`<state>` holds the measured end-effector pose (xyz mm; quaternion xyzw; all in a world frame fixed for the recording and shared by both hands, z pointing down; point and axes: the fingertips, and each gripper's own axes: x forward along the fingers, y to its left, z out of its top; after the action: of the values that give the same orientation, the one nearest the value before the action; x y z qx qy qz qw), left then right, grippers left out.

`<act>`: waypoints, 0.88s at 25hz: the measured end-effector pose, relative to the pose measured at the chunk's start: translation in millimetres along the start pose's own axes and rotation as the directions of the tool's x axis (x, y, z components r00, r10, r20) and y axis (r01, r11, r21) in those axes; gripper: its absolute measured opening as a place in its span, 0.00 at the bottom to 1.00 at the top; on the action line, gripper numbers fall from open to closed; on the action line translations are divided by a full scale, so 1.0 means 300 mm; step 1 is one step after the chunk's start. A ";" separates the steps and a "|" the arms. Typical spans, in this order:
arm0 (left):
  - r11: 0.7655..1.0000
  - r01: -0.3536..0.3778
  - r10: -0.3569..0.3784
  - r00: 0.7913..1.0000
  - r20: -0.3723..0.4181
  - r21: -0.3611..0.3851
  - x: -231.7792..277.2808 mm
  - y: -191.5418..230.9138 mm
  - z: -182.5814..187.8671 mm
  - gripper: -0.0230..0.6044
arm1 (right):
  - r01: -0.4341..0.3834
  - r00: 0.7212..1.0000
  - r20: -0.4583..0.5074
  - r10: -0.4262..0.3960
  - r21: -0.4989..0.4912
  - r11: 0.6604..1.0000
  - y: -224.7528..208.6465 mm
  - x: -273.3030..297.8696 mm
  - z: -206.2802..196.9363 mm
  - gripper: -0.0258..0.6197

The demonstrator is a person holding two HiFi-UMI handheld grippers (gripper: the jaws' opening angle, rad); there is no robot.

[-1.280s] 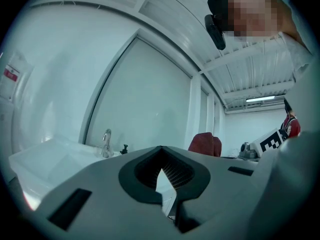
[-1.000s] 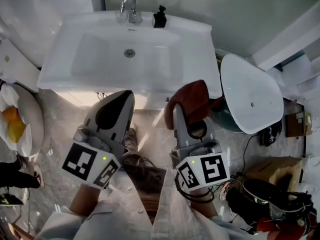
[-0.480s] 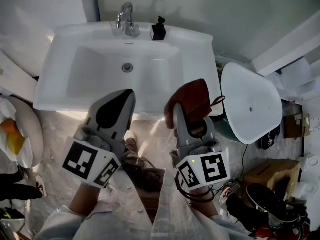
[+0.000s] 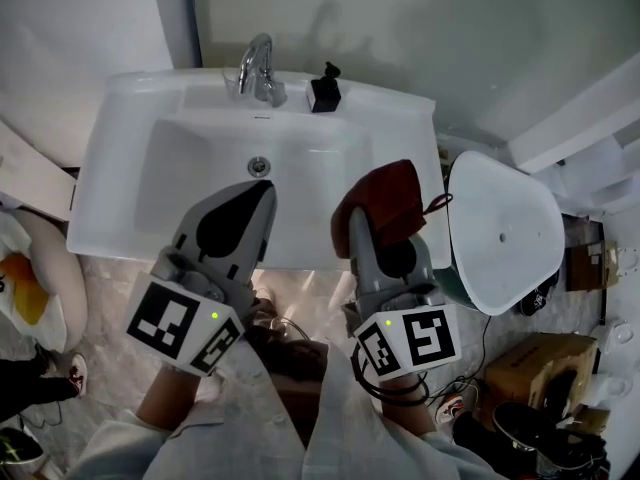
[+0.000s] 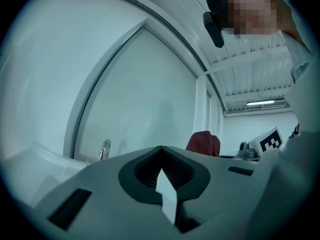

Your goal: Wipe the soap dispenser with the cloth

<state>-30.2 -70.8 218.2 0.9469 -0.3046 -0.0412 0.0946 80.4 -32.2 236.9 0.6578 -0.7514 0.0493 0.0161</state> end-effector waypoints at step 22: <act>0.998 -0.059 0.059 0.998 -0.004 -0.033 0.164 0.329 -0.030 0.03 | -0.002 0.996 -0.093 0.001 -0.005 1.000 -0.049 0.345 -0.070 0.13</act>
<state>-45.0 -176.7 246.3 0.9359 -0.3315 -0.0420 0.1120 80.1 -134.3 267.7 0.6541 -0.7505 0.0781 0.0524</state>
